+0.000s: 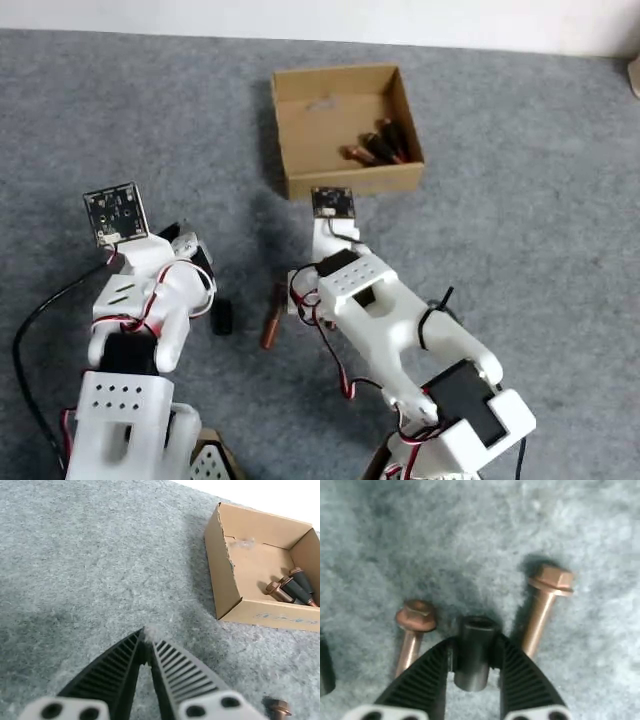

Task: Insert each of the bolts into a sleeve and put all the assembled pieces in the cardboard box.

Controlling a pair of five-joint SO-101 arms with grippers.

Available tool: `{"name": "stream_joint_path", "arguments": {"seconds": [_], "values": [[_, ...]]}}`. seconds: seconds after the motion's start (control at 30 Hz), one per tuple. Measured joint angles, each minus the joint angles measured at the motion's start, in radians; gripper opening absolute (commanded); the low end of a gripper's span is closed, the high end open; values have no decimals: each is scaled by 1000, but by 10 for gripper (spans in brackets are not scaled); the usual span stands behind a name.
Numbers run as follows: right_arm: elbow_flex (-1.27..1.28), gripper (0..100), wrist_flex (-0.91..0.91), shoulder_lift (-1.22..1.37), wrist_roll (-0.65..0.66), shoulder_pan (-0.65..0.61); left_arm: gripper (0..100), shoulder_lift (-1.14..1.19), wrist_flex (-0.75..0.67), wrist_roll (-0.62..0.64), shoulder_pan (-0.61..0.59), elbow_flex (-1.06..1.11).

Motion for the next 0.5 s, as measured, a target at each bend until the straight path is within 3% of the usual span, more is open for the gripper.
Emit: {"name": "stream_joint_path", "arguments": {"seconds": [0.3,0.5], "values": [[20,5,68,-141,95,3,7,0,2,0,5,0],[21,5,195,-439,135,98,7,0,146,-18,157,-71]]}}
